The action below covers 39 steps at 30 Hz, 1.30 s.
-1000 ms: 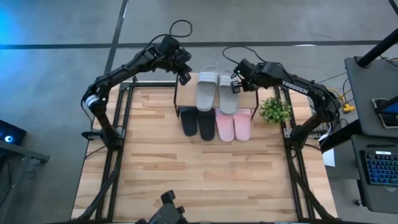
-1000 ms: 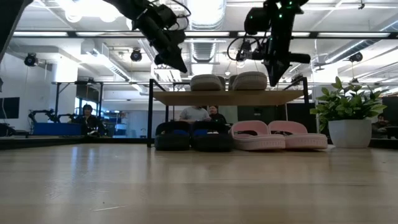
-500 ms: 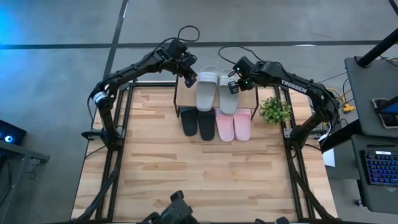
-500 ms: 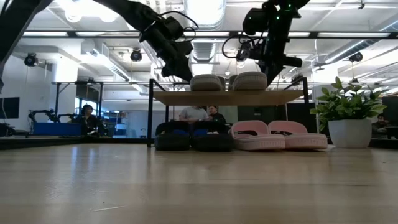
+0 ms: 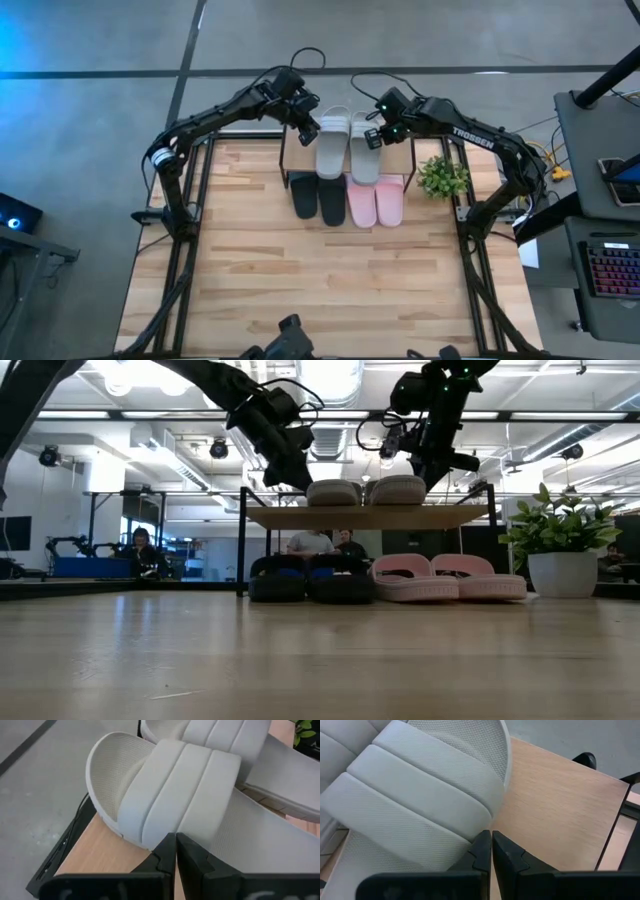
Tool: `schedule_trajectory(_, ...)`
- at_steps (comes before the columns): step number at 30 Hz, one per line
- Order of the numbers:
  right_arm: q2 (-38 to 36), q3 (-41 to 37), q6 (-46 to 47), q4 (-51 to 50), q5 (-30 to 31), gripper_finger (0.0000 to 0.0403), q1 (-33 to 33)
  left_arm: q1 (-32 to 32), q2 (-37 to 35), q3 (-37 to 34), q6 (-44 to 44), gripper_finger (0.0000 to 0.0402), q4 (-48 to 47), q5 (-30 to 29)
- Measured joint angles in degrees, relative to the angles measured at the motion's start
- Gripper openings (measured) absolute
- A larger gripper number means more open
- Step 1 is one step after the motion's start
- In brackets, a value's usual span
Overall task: Pick and place slides into the shelf
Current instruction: Put the gray slipper on the shelf, then adjust the shelf
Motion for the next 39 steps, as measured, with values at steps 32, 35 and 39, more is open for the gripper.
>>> schedule_trajectory(32,-5.8,0.0,-0.9,-6.7,7.5,0.0009,1.7,-0.4,-10.7,-2.0,4.8,0.0,-13.0,-13.7)
schedule_trajectory(35,-8.5,0.0,1.1,-6.9,7.5,0.0009,4.6,0.1,-12.9,-4.3,4.8,0.0,-13.9,-16.0)
schedule_trajectory(39,-10.9,0.0,5.3,-7.5,8.0,0.0009,9.2,1.9,-16.1,-10.7,4.3,0.0,-13.2,-19.9)
